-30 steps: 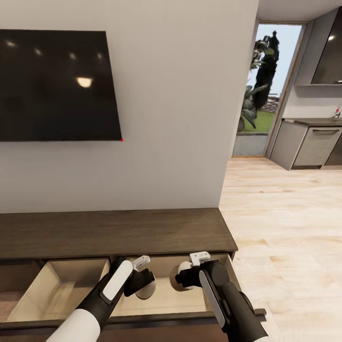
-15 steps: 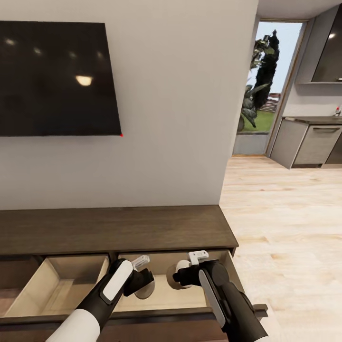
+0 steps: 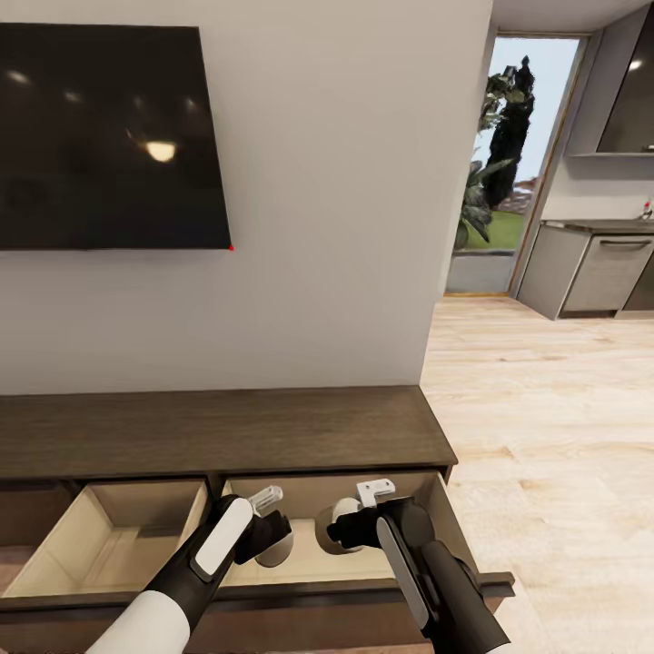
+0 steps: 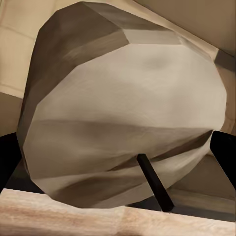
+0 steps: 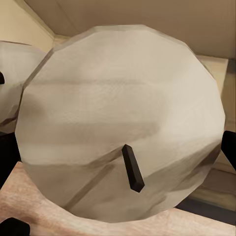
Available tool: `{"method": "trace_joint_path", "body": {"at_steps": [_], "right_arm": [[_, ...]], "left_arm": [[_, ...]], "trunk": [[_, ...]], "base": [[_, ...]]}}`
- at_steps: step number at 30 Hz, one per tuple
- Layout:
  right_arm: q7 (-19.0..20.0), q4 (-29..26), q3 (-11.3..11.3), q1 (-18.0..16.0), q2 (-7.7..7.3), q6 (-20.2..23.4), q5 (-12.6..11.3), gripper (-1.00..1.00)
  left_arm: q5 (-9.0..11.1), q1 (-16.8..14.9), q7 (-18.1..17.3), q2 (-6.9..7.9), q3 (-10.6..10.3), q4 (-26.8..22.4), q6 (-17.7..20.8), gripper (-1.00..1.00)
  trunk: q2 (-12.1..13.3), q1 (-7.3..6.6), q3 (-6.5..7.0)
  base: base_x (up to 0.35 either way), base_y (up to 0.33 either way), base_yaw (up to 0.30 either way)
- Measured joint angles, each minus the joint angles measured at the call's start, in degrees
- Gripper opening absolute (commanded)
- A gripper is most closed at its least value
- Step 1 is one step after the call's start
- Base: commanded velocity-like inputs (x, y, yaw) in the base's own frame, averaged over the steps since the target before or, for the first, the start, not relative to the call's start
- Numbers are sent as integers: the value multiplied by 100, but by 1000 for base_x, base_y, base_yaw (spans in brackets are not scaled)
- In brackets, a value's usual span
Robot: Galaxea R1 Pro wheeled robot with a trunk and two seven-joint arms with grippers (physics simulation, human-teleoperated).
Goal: Place each of the two pumpkins and all three candles from the living room inside a cabinet in the living room (use any cabinet), then make sure every cabinet is closed, and position the cauldron so it is next to a table in the living room.
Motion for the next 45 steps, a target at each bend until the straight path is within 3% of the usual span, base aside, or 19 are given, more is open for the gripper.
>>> {"method": "trace_joint_path", "body": {"at_steps": [4,12,16,41,45], "right_arm": [[0,0,4,0,6,0,2,-100],[4,-145,12,-1,2,2,-2,-100],[7,-178,29,0,0,2,-4,-100],[0,-185,48,0,-9,9,-18,-100],[-8,-189,48,0,-10,23,-270,-100]], "left_arm": [[-2,0,0,0,1,-4,0,-100],[0,0,1,2,1,-5,-4,-100],[-1,0,6,4,1,-6,2,-100],[1,0,44,-4,-4,-14,-3,-100],[3,-1,56,-7,-1,-13,-5,-100]], "trunk": [[-160,88,-72],[-162,88,-72],[-321,176,-144],[-323,176,-171],[-323,176,-171]], "base": [[0,0,0],[0,0,0],[0,0,0],[11,-7,0],[15,-14,-94]]}}
